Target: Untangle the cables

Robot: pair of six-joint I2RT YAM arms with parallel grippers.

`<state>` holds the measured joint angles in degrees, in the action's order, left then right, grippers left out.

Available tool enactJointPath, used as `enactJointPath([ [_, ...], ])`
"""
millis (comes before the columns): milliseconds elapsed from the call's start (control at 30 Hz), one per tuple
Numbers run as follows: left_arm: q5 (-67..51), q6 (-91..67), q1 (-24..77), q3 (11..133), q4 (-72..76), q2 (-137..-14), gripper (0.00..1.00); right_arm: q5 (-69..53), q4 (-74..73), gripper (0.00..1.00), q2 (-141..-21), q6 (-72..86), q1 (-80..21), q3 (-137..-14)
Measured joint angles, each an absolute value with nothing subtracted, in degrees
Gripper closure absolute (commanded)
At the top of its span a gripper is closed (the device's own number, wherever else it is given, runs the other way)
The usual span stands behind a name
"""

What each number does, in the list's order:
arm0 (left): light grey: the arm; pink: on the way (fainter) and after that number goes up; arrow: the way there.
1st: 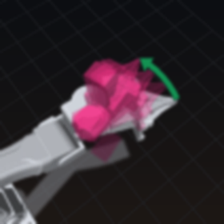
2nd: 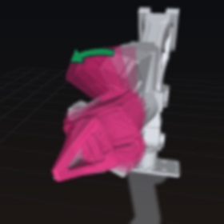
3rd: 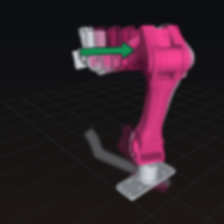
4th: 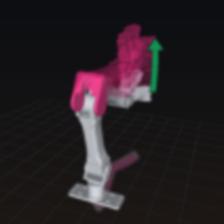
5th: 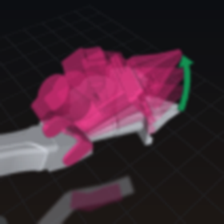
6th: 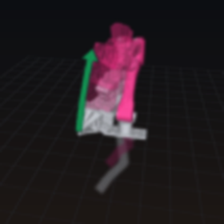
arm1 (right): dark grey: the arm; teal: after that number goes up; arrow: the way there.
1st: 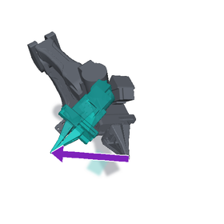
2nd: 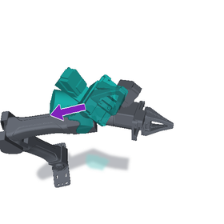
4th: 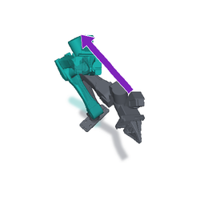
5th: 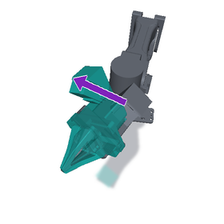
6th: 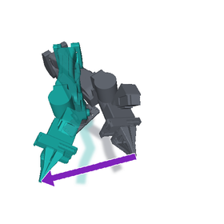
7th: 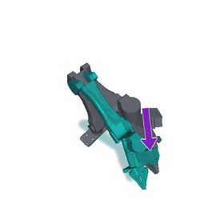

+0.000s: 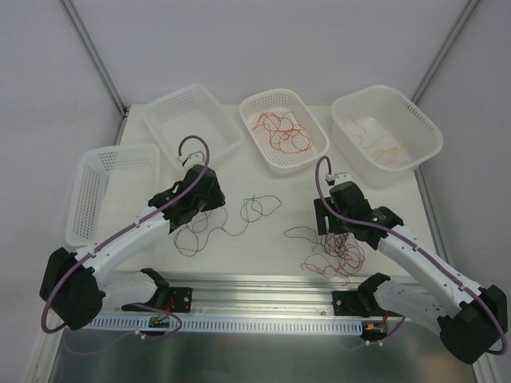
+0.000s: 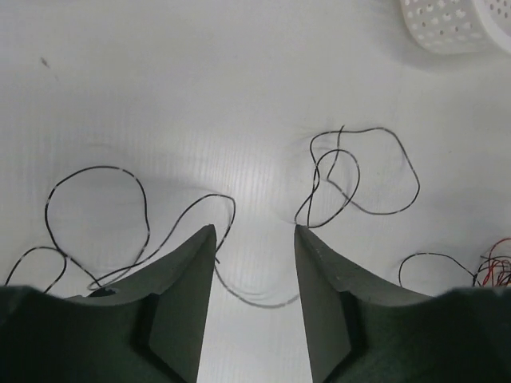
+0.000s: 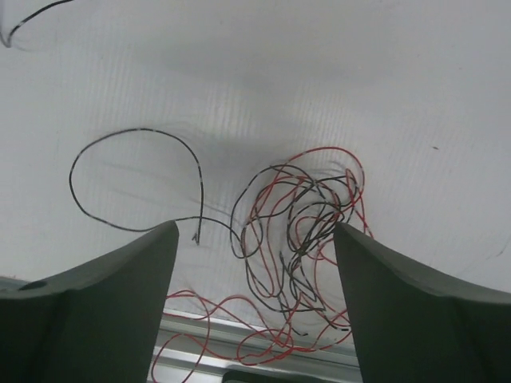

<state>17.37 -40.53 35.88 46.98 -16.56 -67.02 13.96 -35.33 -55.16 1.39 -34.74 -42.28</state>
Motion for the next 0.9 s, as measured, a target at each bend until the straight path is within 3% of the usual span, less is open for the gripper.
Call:
enactJointPath([
  [133,16.9,-43.6,35.9,42.8,-21.3,-61.0,0.27,10.8,-35.2,0.1,-55.1,1.5,-34.8,-42.5],
  [167,16.8,-44.3,35.9,42.2,-22.3,-60.0,0.14,9.9,-35.2,0.1,-55.1,1.5,-34.8,-42.7],
  [267,16.4,-47.2,35.9,40.2,-25.6,-56.8,0.01,8.2,-34.9,0.09,-55.1,1.5,-35.1,-42.8],
  [567,15.5,-57.9,35.9,34.1,-33.3,-50.8,0.01,4.2,-32.9,0.0,-55.1,1.4,-36.3,-42.6],
  [900,17.0,-63.7,35.9,31.2,-32.2,-56.7,0.01,2.1,-30.9,0.03,-55.6,1.3,-37.3,-41.1],
])
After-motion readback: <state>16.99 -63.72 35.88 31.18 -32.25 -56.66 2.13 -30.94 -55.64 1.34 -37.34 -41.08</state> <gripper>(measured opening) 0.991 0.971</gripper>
